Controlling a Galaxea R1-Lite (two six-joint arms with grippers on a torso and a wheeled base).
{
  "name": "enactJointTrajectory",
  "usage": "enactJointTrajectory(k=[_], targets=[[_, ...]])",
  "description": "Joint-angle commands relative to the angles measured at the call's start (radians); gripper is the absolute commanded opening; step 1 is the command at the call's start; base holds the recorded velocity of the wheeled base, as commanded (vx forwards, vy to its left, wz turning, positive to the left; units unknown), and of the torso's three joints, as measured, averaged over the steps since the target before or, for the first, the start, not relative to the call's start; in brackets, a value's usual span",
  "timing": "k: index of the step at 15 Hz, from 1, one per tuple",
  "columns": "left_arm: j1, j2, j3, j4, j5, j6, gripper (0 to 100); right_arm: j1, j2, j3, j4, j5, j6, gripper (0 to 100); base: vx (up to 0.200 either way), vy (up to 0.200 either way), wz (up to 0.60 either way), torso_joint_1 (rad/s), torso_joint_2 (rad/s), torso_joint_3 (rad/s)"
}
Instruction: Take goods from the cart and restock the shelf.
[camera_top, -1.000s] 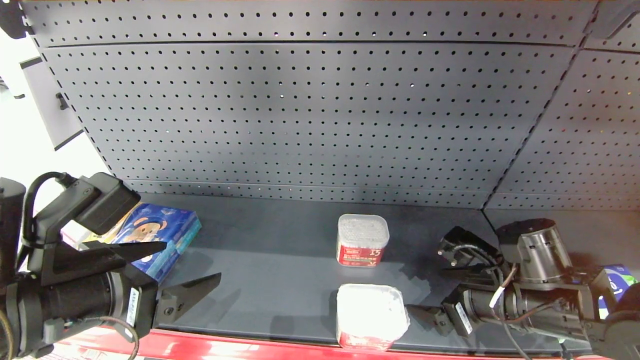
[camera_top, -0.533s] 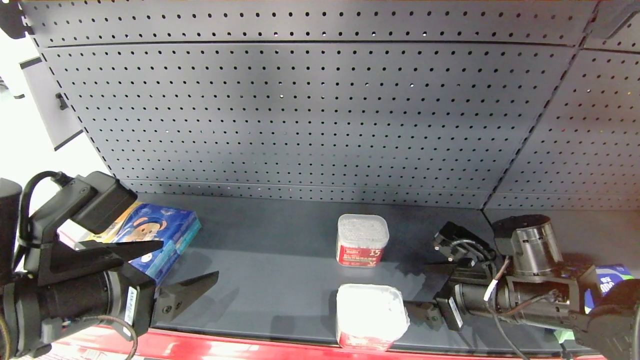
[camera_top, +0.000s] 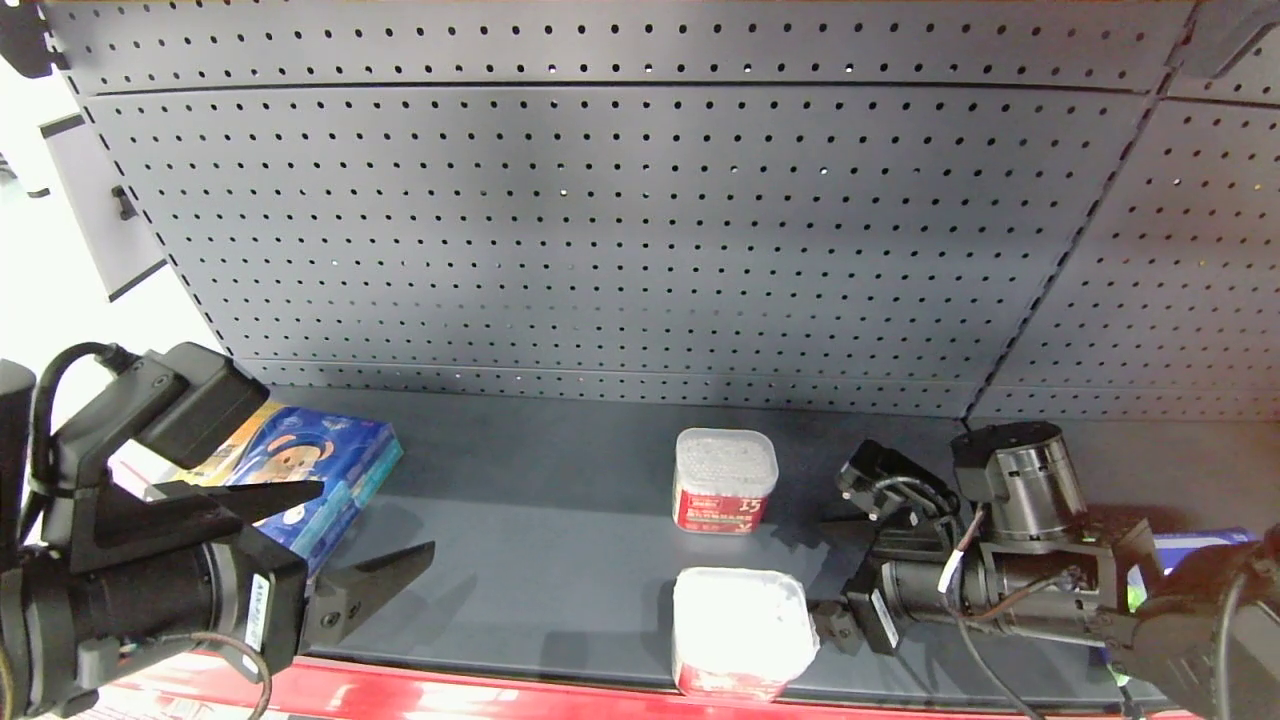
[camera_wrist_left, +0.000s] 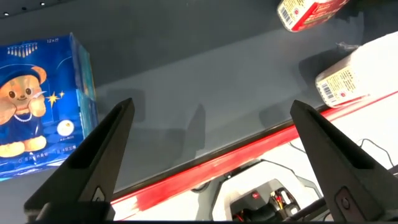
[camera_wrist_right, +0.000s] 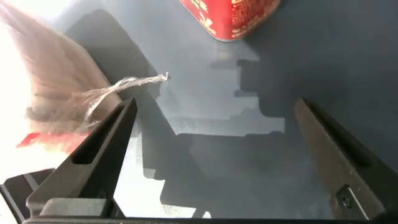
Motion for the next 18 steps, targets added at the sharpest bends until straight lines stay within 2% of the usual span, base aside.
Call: enactJointTrajectory(k=[1,15,18], targets=[[0.0,-0.002,0.0,0.0,0.001,0.0,100,0.002,0.008,0.001,0.003,0.001,-0.001,100,0.0,0.0,0.0,0.0,0.0,0.0],[0.004,-0.008,0.003,0.0,0.001,0.0,100,0.022,0.0,0.024,0.003,-0.008,-0.016,100,0.0,0.0,0.0,0.0,0.0,0.0],[0.004,-0.008,0.006,0.0,0.001,0.0,100,-0.026,-0.044,0.085,0.004,-0.045,-0.018,100,0.0,0.0,0.0,0.0,0.0,0.0]])
